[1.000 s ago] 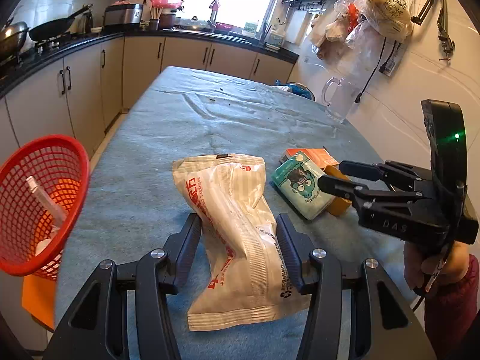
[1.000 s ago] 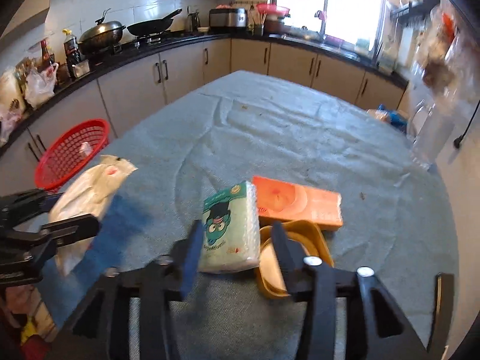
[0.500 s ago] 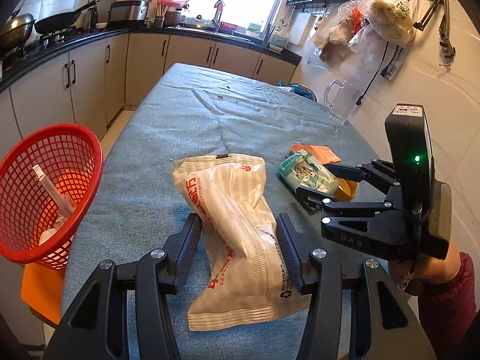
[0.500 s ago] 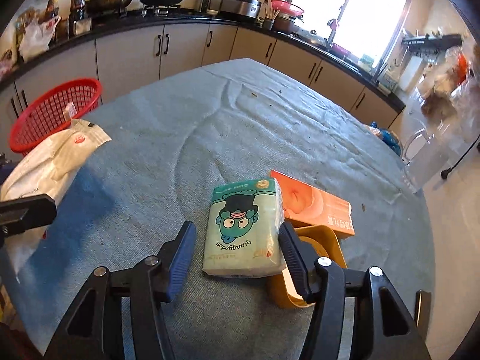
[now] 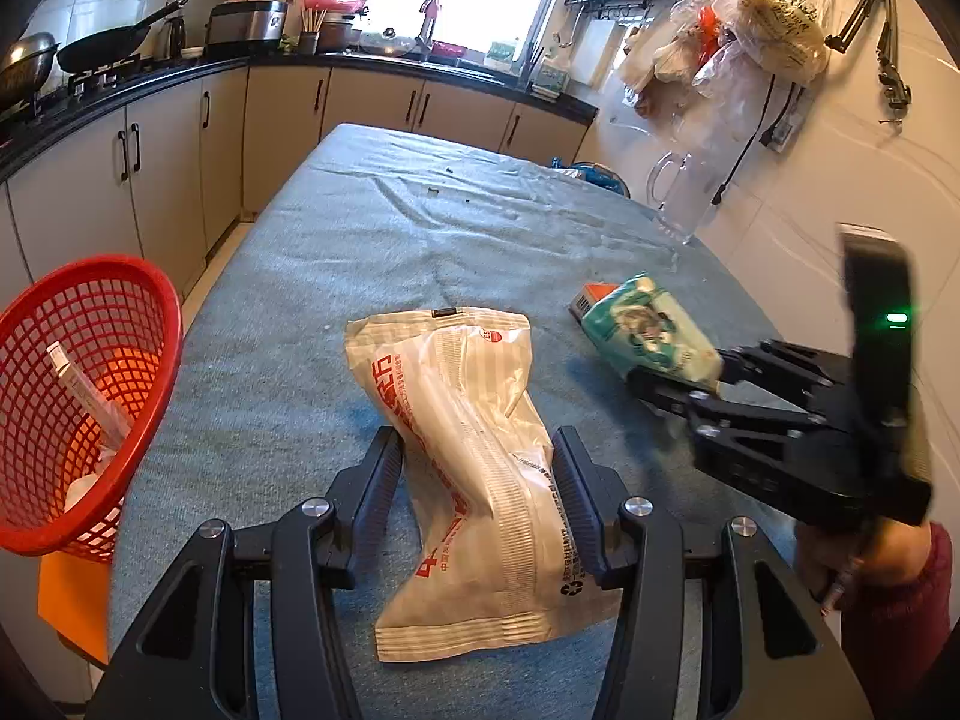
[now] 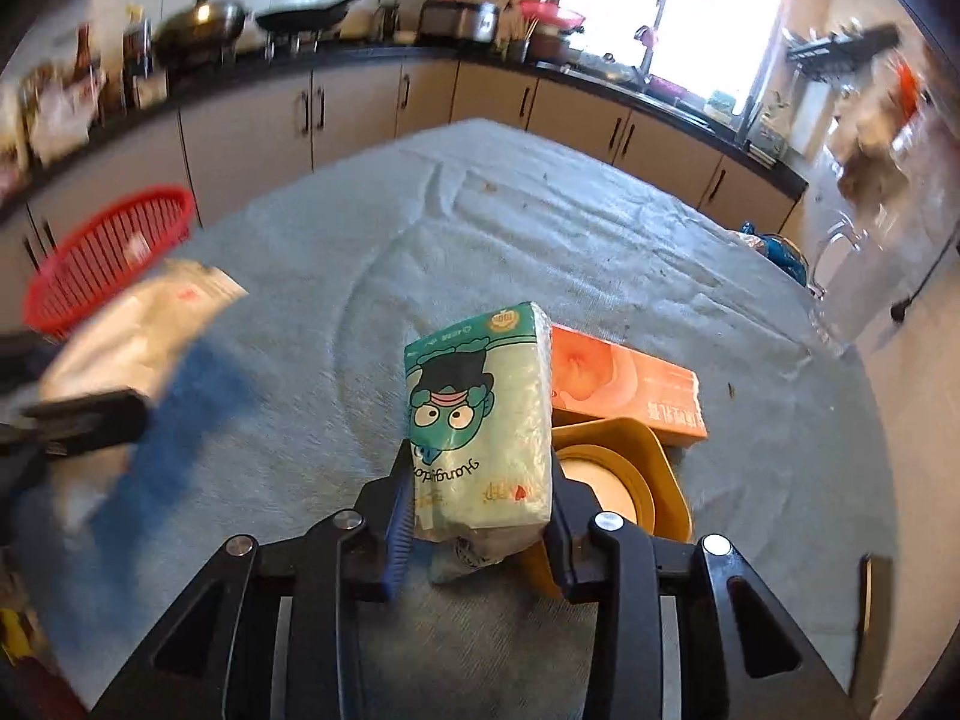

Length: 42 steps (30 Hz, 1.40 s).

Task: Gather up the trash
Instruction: 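Grasp the green cartoon tissue pack with the right tool, then carry the white bag and tissue pack over the red basket and open both tools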

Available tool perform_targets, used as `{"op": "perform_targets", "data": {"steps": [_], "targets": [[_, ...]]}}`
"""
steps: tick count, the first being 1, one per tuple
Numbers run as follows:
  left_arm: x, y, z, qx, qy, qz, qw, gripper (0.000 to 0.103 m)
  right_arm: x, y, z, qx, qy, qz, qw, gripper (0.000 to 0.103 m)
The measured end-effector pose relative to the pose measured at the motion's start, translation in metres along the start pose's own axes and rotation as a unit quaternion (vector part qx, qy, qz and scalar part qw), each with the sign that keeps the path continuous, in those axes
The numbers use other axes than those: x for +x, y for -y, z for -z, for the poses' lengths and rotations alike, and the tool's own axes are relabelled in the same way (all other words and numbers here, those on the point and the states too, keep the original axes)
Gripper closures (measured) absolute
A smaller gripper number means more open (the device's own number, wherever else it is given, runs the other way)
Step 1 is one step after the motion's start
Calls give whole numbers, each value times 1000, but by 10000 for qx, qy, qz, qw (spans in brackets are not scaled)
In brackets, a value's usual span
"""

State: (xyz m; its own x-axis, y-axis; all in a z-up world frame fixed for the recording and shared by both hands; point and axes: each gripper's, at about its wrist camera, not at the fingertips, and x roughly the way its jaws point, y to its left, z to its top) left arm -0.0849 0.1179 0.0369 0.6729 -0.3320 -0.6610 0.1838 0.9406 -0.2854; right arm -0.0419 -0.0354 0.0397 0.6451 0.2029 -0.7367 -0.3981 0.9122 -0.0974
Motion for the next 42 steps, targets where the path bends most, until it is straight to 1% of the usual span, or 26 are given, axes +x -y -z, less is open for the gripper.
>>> {"op": "perform_targets", "data": {"steps": [5,13,26,35,42], "targets": [[-2,4,0,29,75,-28,10000,52,-31,-1,10,488,358,-351,9976,63],[-8,21,0,267,180,-120,9994,52,-45,-3,21,838,481,-524,9939,63],[-13,20,3,330,232,-236,9989,52,-43,-6,27,1055,440,-824,9900,63],[-19,4,1,213,304,-249,9990,52,-43,-17,21,1066,428,-1010,9882,63],[-33,-15,-4,76,467,-326,9983,52,-40,-32,10,978,387,-1210,9871,63]]}}
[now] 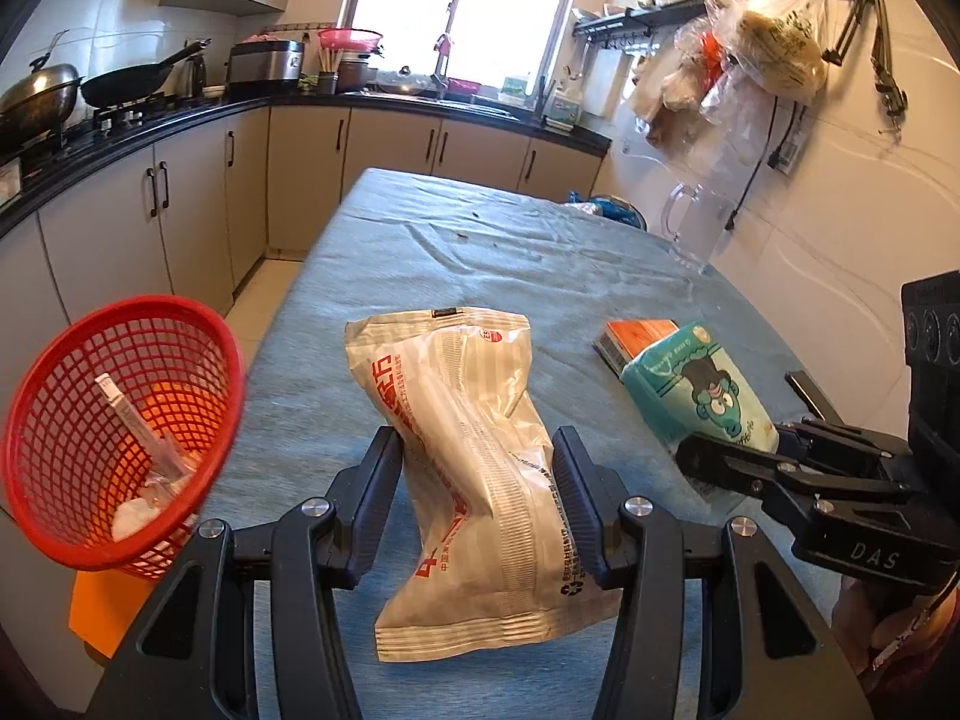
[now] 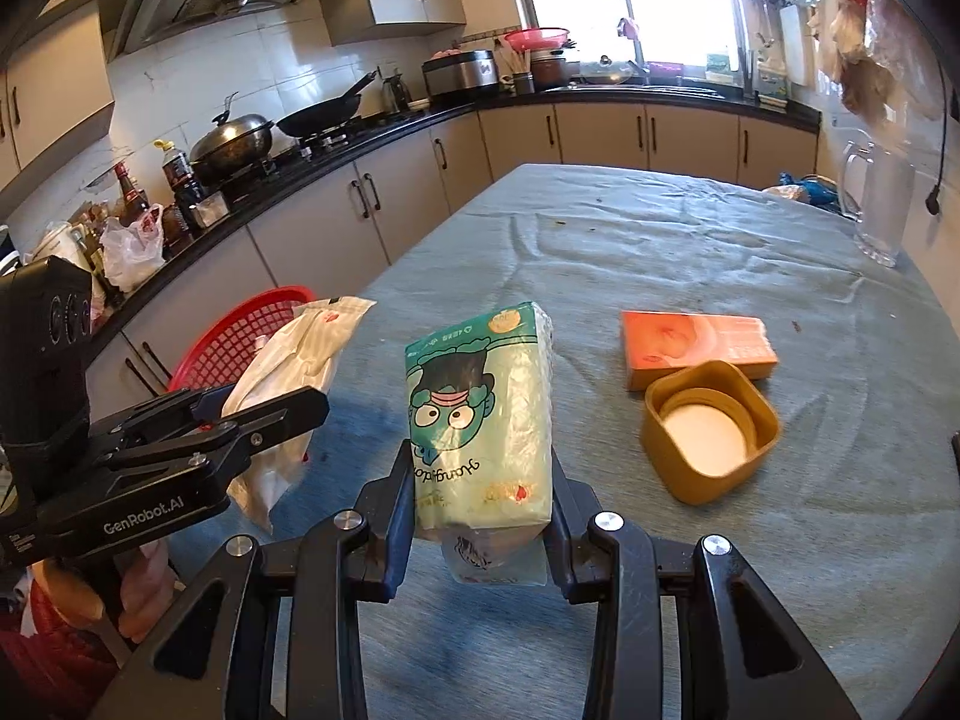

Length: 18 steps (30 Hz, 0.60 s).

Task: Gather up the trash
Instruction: 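Carry the white bag and tissue pack over the red basket and open both tools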

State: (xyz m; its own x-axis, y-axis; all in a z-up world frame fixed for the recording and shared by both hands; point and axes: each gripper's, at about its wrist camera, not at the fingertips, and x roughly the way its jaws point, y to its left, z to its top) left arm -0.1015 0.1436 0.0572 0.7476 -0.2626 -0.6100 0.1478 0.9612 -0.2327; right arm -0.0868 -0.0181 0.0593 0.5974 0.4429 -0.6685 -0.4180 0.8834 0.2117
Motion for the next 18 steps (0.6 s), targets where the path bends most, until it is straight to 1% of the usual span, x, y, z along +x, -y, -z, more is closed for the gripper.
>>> {"op": "perform_targets", "data": {"steps": [5,10,18], "targets": [[-13,-23,-7,-188,197,-124,9996,52,9,-16,-13,-159,-40,-134,9998,63],[-29,-51,-13,-391,376,-271,9982,52,24,-43,-26,-390,-110,-293,9987,63],[-46,-100,-11,-701,504,-624,9943,52,54,-85,-43,-645,-267,-591,9958,63]]}}
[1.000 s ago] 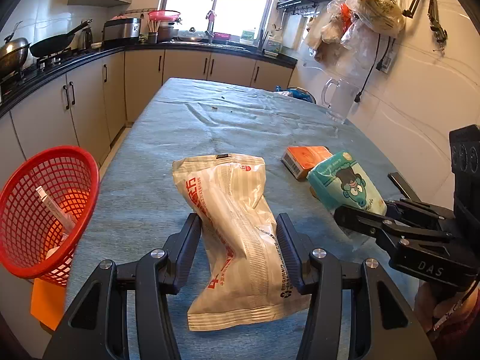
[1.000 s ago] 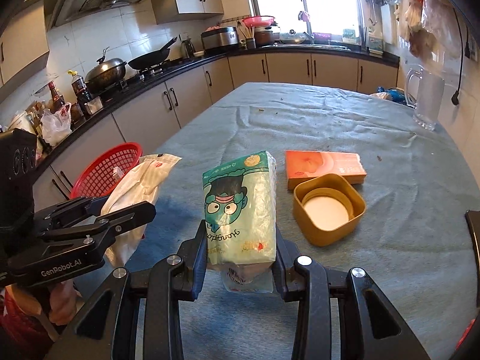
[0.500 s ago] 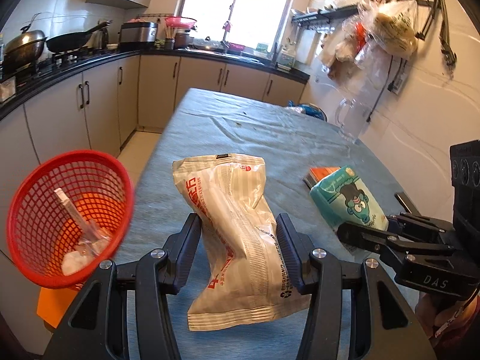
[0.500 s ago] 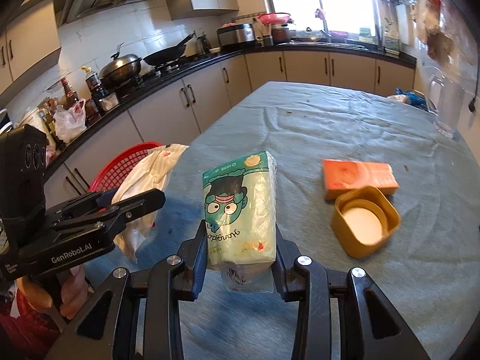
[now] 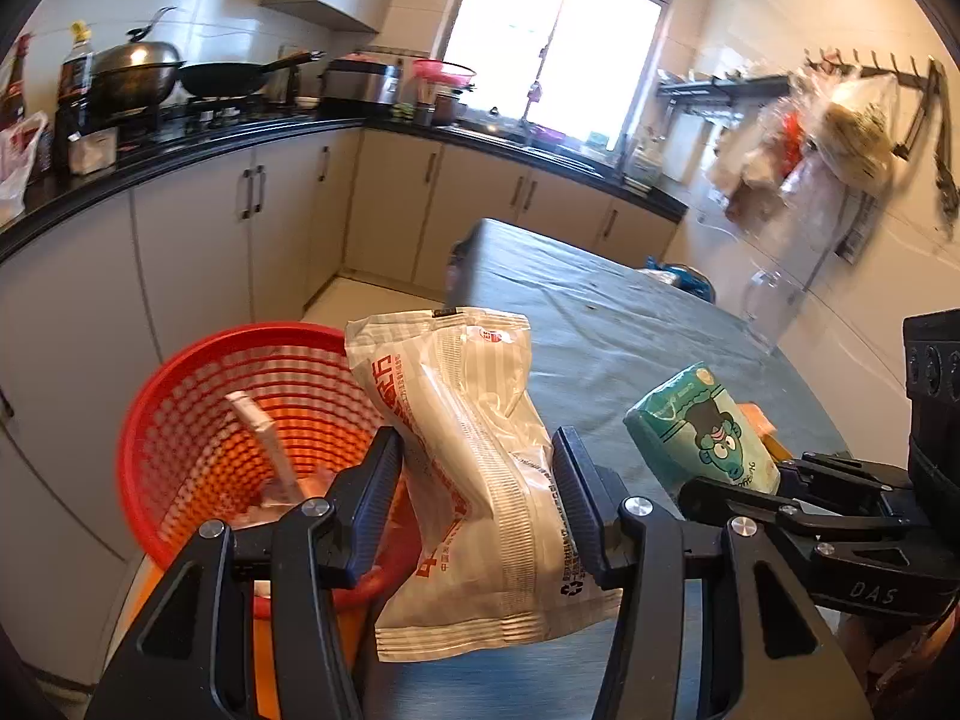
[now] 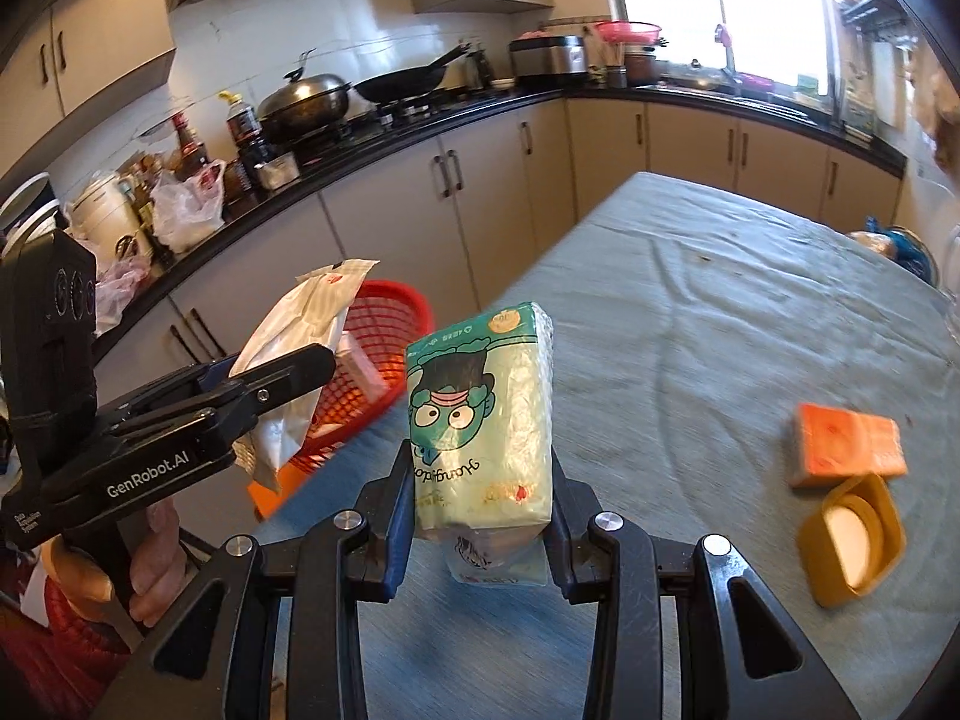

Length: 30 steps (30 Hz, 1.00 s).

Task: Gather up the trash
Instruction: 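Carry the white bag and tissue pack over the red basket and open both tools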

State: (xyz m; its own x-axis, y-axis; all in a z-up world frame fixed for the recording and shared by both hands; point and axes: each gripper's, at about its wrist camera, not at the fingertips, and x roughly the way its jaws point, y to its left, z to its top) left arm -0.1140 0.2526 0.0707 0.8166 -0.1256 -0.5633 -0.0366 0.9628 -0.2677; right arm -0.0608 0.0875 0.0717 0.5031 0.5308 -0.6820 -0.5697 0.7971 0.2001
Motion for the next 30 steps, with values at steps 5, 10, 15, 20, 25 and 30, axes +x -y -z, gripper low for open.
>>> {"op": "perform_targets", "data": {"steps": [5,10,15,20,25,30], "targets": [[-3,-28,-3,-181,16,-186,9997,52,21,-21,-15,-121,-90,-163,9998,63],[-2,-55,-2,-342,-27,-372,9987,52,40,-35,-25,-176,-173,-279,9993,63],[2,-75,0,-485,-104,-515,9974,52,56,-43,-36,-163,-254,-404,9987,63],[8,-89,1,-570,-166,-592,9965,52,71,-51,-44,-118,-340,-540,9979,63],[13,-96,2,-633,-205,-630,9958,52,86,-58,-50,-28,-422,-611,9972,63],[16,-100,6,-624,-243,-645,9957,52,100,-60,-52,42,-489,-609,9969,63]]}}
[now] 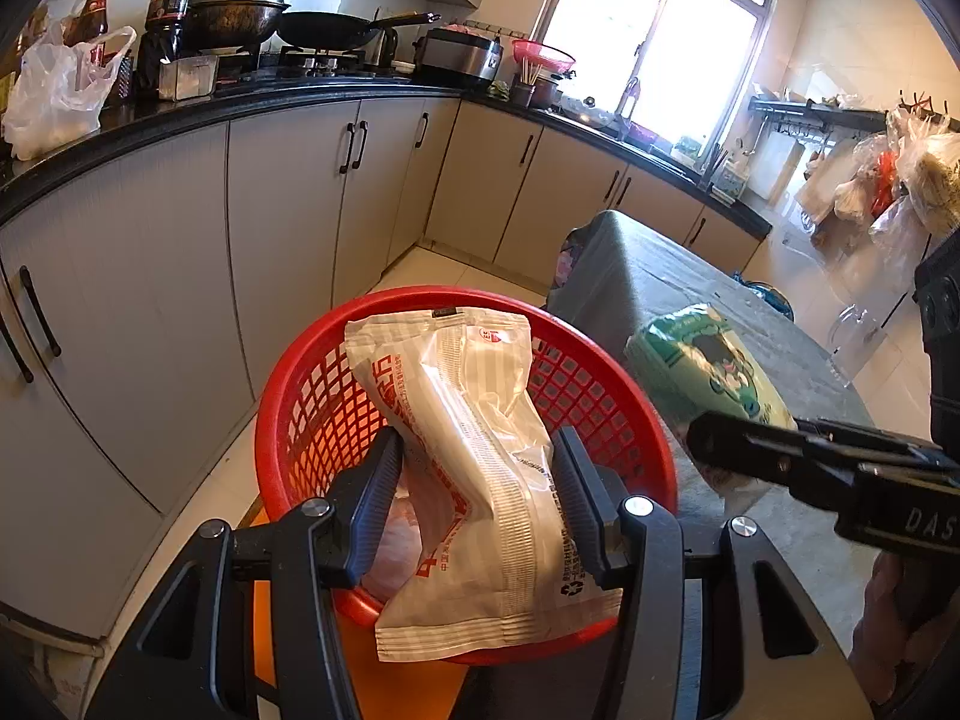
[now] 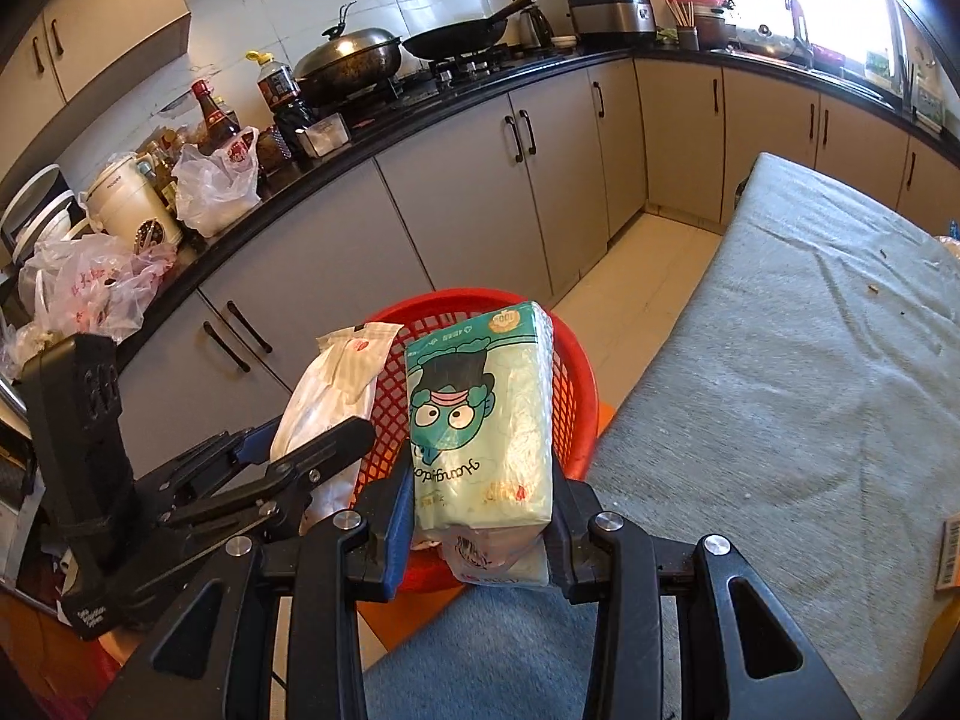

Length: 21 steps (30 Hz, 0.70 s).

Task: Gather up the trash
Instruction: 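Carry the white bag and tissue pack over the red basket and open both tools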

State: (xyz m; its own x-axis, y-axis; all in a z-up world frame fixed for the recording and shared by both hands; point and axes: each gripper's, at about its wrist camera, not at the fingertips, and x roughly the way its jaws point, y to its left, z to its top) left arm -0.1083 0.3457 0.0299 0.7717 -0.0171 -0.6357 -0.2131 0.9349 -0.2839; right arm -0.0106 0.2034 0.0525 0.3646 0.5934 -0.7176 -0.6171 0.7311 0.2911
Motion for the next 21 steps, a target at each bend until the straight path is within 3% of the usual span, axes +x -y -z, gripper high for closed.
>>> {"op": "perform_targets", "data": {"steps": [21], "targets": [[6,-5,3,-12,-2,-29,10000,51,30,7,-8,278,-175,-238,9992,58]]}}
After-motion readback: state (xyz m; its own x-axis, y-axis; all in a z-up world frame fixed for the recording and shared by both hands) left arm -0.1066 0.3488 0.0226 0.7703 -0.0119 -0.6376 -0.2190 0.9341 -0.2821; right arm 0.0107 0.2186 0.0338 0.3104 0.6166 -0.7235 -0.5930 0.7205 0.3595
